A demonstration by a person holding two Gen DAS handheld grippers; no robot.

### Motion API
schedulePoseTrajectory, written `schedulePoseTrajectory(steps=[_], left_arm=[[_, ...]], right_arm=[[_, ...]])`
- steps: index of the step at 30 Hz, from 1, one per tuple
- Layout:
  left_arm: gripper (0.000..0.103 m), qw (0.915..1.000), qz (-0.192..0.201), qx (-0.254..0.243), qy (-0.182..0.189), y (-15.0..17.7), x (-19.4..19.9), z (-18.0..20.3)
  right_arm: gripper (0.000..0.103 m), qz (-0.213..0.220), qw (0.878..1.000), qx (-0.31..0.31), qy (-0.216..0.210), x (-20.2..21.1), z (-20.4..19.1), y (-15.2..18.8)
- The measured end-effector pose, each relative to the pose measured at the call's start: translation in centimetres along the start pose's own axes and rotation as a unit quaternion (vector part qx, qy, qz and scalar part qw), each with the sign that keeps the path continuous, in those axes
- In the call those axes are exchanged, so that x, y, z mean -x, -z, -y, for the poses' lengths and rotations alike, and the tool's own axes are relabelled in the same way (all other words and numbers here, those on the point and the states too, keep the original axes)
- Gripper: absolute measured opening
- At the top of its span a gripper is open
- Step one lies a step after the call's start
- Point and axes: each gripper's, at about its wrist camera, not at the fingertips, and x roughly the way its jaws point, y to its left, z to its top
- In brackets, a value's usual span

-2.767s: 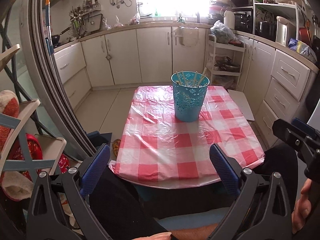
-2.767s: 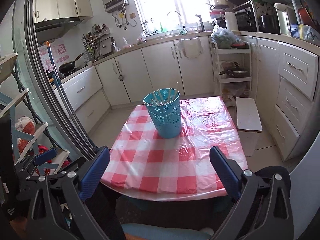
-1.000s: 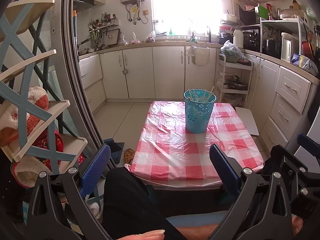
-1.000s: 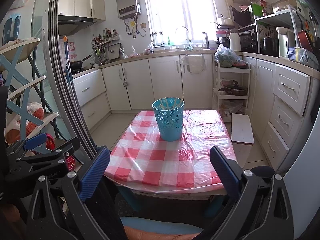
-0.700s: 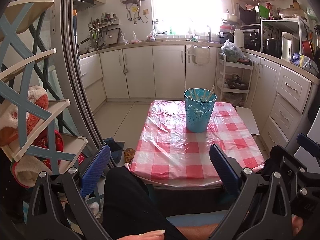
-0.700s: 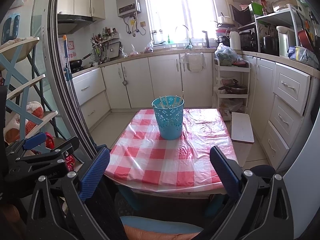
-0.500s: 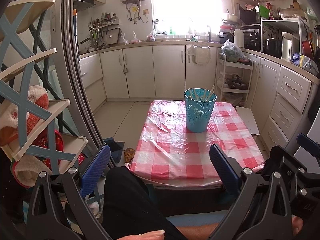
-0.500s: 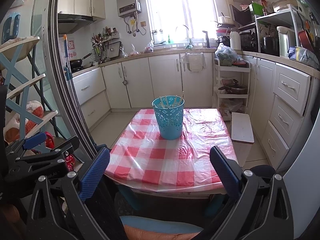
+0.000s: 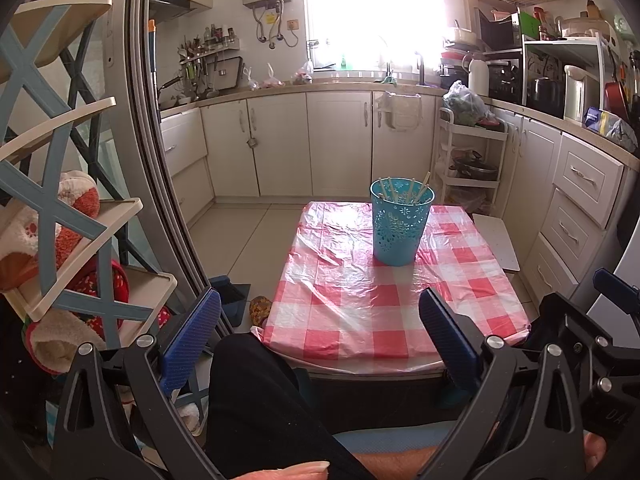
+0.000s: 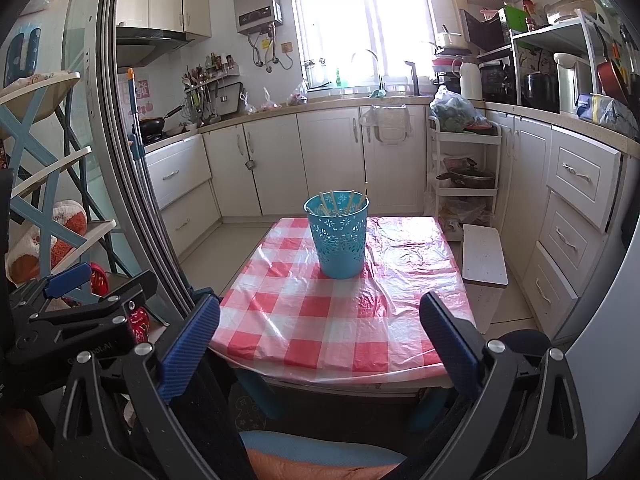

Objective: Organize utensils

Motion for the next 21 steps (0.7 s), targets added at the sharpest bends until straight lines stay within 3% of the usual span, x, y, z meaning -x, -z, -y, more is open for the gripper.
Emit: schedulePoseTrajectory(steps=[17,21], left_arm=[[0.095,1.0,0.0,0.0,0.0,0.11,0.02,-0.01],[0.095,0.9997,0.009,0.009,0.021,0.23,0.0,-0.56]], right_arm=[[0.096,-0.001,1.0,0.0,0.0,-0.03,-0.02,-0.01],[0.096,-0.002,1.0,0.0,0.0,-0.09,0.09,0.08]])
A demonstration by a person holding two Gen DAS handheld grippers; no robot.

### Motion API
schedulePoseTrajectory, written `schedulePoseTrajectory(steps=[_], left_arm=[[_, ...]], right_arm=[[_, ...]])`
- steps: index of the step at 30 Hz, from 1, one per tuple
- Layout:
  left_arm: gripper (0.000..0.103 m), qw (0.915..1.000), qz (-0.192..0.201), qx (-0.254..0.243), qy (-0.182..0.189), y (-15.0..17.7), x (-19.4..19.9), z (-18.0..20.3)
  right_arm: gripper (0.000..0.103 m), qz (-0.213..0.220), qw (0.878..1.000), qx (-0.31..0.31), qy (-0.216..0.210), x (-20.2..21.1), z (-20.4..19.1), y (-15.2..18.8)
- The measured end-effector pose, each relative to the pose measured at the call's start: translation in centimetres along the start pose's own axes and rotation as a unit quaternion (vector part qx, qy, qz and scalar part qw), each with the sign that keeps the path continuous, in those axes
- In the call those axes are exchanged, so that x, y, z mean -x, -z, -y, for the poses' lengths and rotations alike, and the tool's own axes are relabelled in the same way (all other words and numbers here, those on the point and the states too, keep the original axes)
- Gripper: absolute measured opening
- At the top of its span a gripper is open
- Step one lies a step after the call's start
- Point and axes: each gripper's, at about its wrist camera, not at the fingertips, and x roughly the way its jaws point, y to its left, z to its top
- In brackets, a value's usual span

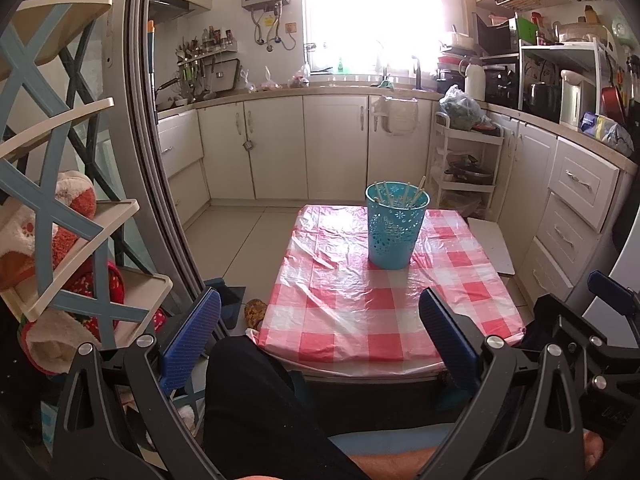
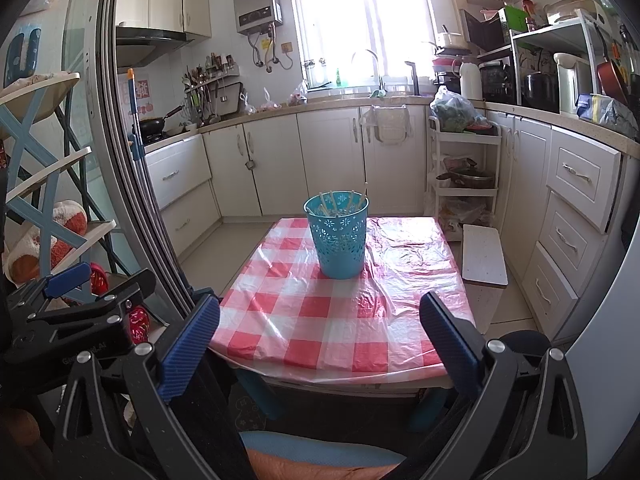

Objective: Organize utensils

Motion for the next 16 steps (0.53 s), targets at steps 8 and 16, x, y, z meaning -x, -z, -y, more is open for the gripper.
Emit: schedulePoseTrajectory(steps=[8,16], left_arm=[[0.095,0.9995,-0.026,-0.016,-0.002,-0.3,-2.8,-0.1],[0.095,0.9939,-0.109,-0.012,-0.007,-0.1,-11.5,-0.4]], right_arm=[[0.096,-0.016,1.0,-0.011,-0.006,-1.3,1.1,-0.2],[0.096,-0.067,0.997,-0.015,0.027,-8.5,3.7,-0.1]])
